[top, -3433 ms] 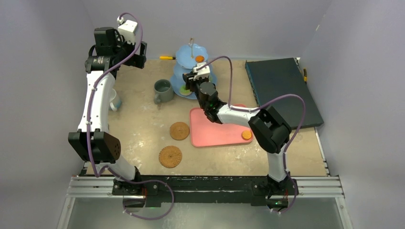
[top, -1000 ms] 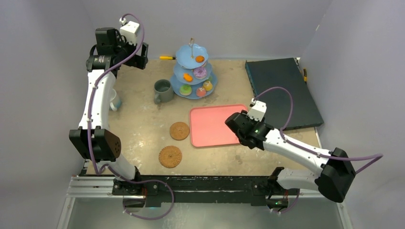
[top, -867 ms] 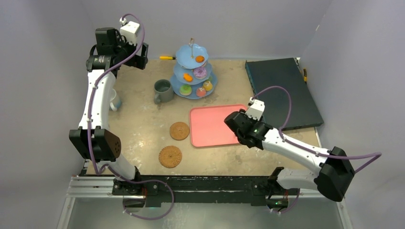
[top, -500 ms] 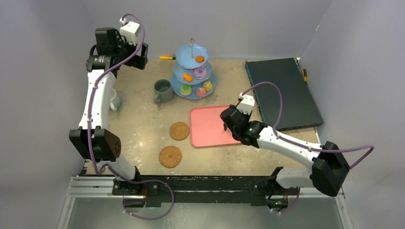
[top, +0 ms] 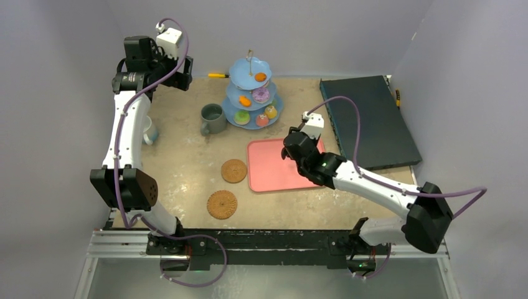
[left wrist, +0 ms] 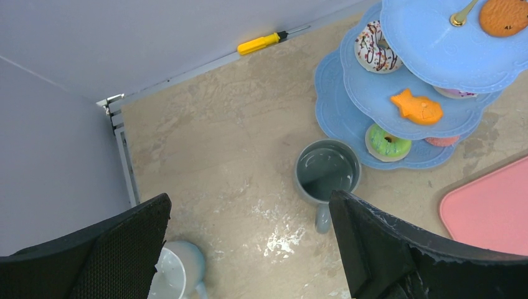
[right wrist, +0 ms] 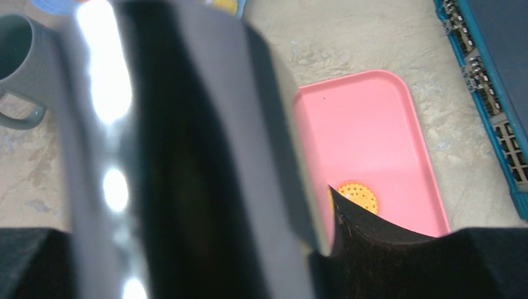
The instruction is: Serve the afternoon tea
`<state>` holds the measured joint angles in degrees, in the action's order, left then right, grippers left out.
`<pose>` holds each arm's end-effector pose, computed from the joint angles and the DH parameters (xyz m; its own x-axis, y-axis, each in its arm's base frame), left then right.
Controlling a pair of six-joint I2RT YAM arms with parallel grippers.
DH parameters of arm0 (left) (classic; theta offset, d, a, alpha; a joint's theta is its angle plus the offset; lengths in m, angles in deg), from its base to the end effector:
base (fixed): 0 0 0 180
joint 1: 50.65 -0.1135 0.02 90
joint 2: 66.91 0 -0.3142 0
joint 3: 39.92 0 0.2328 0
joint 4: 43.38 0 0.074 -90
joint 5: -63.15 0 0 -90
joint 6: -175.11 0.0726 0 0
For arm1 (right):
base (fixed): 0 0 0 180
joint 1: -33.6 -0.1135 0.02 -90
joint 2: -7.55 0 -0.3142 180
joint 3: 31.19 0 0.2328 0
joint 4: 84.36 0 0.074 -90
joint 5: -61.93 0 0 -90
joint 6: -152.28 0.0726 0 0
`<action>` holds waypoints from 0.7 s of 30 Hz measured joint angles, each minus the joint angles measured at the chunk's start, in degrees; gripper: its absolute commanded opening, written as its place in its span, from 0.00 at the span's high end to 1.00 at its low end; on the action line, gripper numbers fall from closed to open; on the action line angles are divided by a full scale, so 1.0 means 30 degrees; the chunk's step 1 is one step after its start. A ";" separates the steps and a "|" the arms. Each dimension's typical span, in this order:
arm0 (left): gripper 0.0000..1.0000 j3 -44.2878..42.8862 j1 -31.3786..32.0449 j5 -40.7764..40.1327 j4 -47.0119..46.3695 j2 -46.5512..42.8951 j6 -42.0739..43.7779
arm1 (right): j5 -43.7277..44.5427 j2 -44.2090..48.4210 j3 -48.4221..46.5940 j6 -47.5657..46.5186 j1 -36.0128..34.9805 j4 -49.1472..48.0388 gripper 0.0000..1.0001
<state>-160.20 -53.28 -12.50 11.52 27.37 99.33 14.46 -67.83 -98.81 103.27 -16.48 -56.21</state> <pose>0.3795 -0.0006 0.4591 -0.4257 0.2187 -0.8781 0.2856 0.9532 0.0989 0.2139 0.1791 0.3113 -0.4244 0.2461 -0.8714 0.0855 0.9690 0.2320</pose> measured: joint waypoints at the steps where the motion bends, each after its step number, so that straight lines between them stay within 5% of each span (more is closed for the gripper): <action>1: 0.01 0.0000 0.0000 0.0000 0.0000 0.0000 0.0000 | 0.0080 0.0219 0.0036 0.0051 0.0007 0.0102 0.45; 21: 0.01 -0.0109 -0.0095 0.0080 0.0066 0.0000 -0.0015 | 0.0838 0.2594 0.2324 0.0969 0.1851 0.2273 0.41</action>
<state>-160.52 -53.56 -12.26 11.72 27.37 99.29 16.97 -60.05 -91.84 106.18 -10.93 -49.39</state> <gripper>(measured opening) 0.993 0.584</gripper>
